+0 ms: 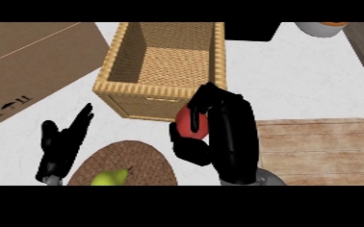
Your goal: Pick the bell pepper from the cutting board and place it in the basket
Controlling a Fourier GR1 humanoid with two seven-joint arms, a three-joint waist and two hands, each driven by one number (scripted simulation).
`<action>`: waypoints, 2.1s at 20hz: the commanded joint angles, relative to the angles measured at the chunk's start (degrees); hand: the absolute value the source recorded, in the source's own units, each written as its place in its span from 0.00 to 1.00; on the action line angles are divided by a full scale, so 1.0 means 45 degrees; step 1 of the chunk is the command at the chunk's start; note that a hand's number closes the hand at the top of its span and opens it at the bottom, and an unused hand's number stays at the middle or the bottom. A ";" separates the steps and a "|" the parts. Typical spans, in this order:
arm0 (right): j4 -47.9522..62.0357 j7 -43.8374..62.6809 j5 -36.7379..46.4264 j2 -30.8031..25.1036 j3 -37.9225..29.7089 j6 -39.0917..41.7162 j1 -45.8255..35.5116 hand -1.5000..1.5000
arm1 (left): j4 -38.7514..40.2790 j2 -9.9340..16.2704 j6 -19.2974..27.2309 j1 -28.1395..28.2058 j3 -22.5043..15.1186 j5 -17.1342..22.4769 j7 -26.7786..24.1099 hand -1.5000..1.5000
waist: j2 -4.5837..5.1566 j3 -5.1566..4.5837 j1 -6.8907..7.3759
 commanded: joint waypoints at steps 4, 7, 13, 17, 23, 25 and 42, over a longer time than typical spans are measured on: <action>0.0225 0.4947 0.0905 0.0035 0.0089 -0.0961 -0.3576 1.00 | 0.0701 -0.0083 -0.0170 0.0203 -0.0225 0.0058 0.0730 0.50 | 0.0077 -0.0157 0.0179; 0.0849 0.6092 0.1030 0.0034 -0.0393 -0.0692 -0.5103 1.00 | 0.0961 -0.0053 -0.0241 0.0168 -0.0270 -0.0097 0.0436 0.50 | 0.0123 -0.0176 0.0248; 0.3038 0.7339 0.0640 0.0031 -0.1613 -0.0015 -0.7991 1.00 | 0.0944 -0.0338 -0.0219 0.0303 -0.0507 -0.0114 0.0523 0.50 | 0.0221 -0.0153 0.0484; 0.4730 0.7873 0.0217 0.0030 -0.1826 0.0057 -0.9517 1.00 | 0.1095 -0.0102 -0.0266 0.0130 -0.0216 -0.0119 0.0446 0.50 | 0.0274 -0.0130 0.0460; 0.7224 0.7534 -0.0759 0.0030 -0.2486 -0.0906 -1.1124 1.00 | 0.1063 -0.0434 -0.0190 0.0146 -0.0476 -0.0247 0.0396 0.50 | 0.0363 -0.0103 0.0405; 0.7587 0.7469 -0.1233 0.0030 -0.2590 -0.1389 -1.1067 1.00 | 0.0925 -0.0340 -0.0168 0.0216 -0.0457 -0.0291 0.0605 0.50 | 0.0354 -0.0084 0.0357; 1.0950 0.6364 -0.1293 0.0032 -0.2625 -0.5281 -0.9779 1.00 | 0.0617 -0.0160 -0.0160 0.0590 0.0314 0.0077 0.0704 0.50 | 0.0224 -0.0071 -0.0278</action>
